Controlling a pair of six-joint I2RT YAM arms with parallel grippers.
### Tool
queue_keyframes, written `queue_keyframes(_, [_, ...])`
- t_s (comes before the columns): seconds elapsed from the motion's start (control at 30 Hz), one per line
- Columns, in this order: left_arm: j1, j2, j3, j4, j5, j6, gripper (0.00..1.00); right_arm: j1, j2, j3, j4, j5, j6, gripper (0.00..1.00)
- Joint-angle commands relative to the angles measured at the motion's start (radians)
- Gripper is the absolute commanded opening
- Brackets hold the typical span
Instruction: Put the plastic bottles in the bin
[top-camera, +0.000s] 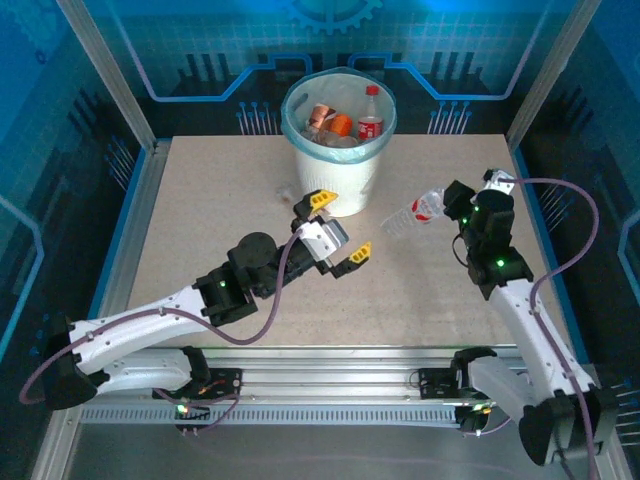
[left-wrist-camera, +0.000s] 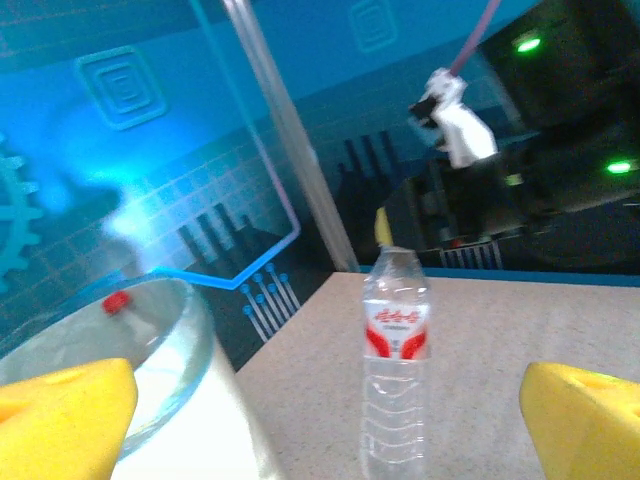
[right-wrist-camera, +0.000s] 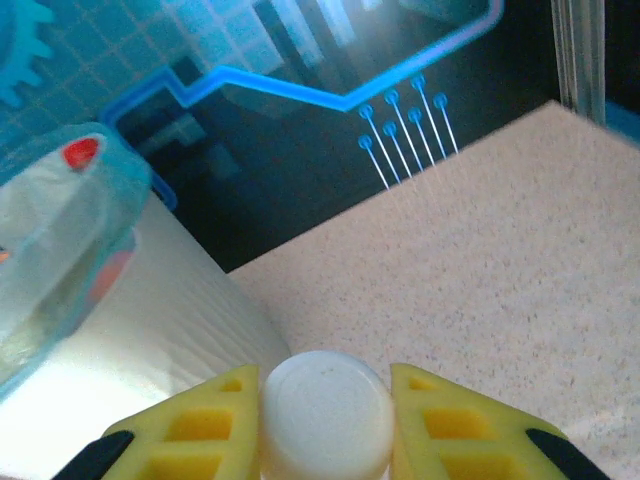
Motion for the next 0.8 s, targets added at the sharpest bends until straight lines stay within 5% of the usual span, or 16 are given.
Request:
queue_keyframes(0.0, [0.01, -0.001, 0.0, 0.051, -0.19, -0.037, 0.99, 0.072, -0.053, 0.047, -0.011, 0.134, -0.088, 0.14])
queue_keyframes(0.13, [0.098, -0.016, -0.001, 0.035, -0.289, -0.166, 0.99, 0.161, -0.076, 0.123, -0.009, 0.183, -0.143, 0.13])
queue_keyframes(0.33, [0.271, -0.091, -0.017, -0.066, -0.246, -0.455, 0.99, 0.251, -0.016, 0.276, -0.044, 0.146, -0.192, 0.13])
queue_keyframes(0.77, [0.415, -0.168, -0.04, -0.159, -0.228, -0.562, 0.99, 0.418, 0.264, 0.722, -0.021, 0.14, -0.412, 0.12])
